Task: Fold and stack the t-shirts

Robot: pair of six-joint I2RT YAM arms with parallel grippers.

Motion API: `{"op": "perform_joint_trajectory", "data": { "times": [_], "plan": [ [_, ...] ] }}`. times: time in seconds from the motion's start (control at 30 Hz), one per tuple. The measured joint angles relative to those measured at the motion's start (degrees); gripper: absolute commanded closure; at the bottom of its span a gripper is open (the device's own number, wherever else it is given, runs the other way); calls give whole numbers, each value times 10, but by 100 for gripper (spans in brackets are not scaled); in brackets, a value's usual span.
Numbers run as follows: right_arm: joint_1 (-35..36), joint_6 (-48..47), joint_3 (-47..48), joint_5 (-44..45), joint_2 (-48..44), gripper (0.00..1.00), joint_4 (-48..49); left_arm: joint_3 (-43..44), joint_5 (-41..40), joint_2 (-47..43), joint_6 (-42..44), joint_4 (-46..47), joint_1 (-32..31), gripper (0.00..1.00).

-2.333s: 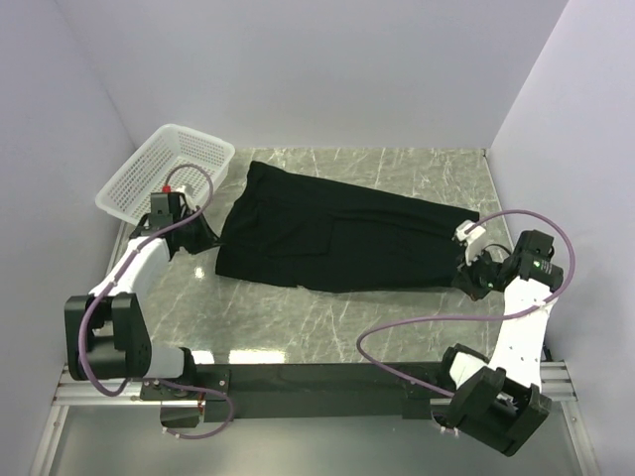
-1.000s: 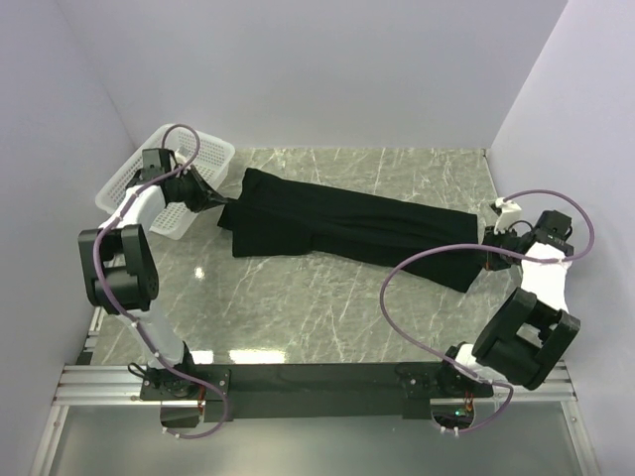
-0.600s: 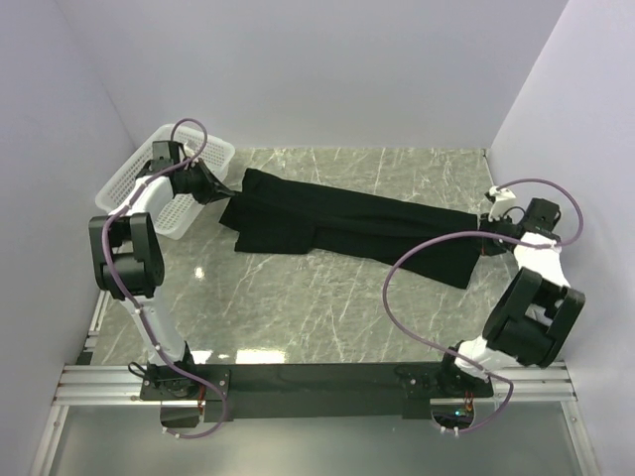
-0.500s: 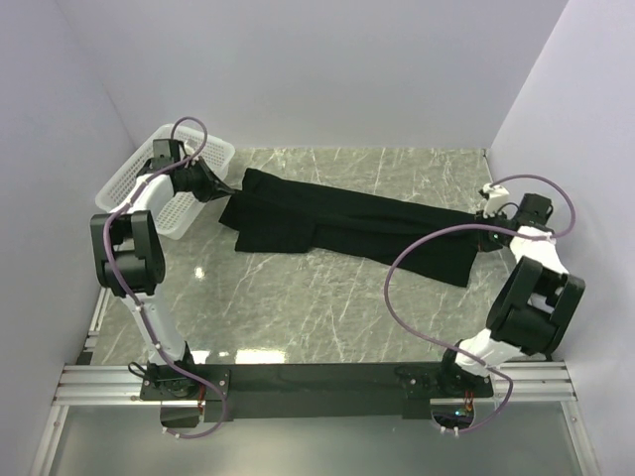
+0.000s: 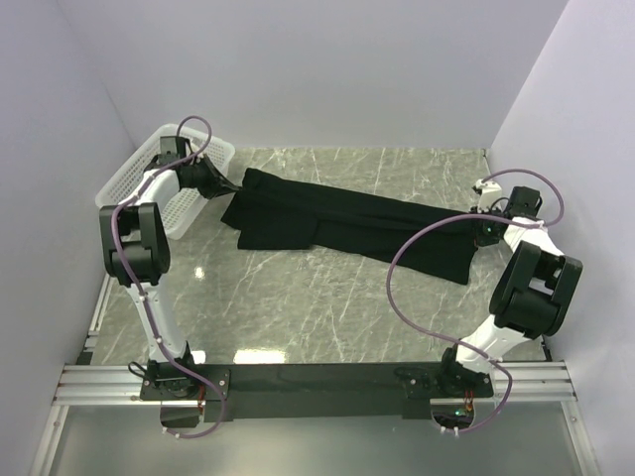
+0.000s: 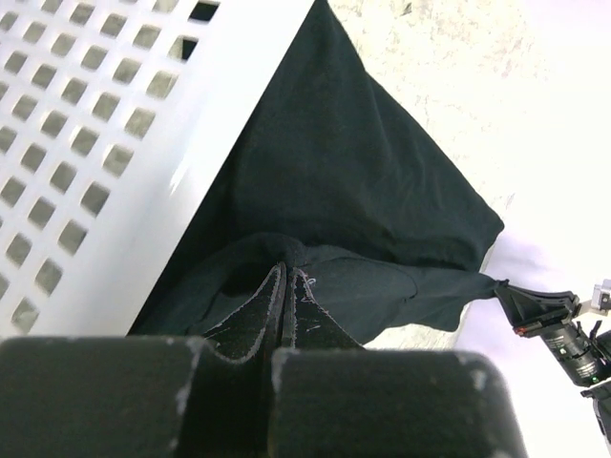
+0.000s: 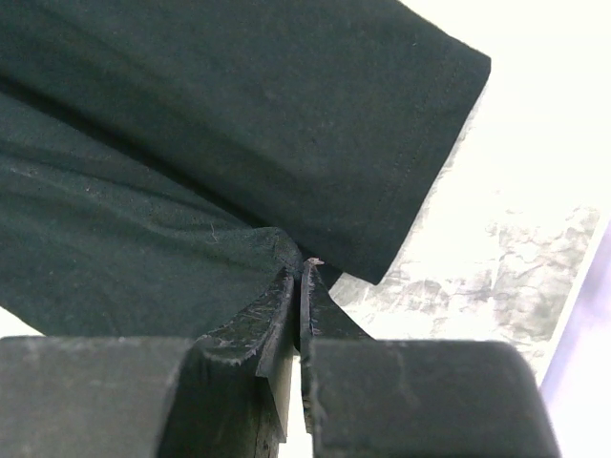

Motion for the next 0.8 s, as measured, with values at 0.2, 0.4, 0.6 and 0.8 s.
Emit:
{"op": "perform_joint_trajectory", "data": {
  "times": [0.2, 0.4, 0.6, 0.8],
  "plan": [
    [2, 11, 5, 4, 16, 91, 0, 11, -1, 10, -2, 1, -3, 99],
    [9, 20, 26, 12, 39, 90, 0, 19, -5, 19, -2, 0, -5, 99],
    [9, 24, 37, 16, 47, 90, 0, 29, -12, 30, -2, 0, -9, 99],
    [9, 26, 37, 19, 47, 89, 0, 48, -20, 41, -2, -2, -15, 99]
  ]
}}
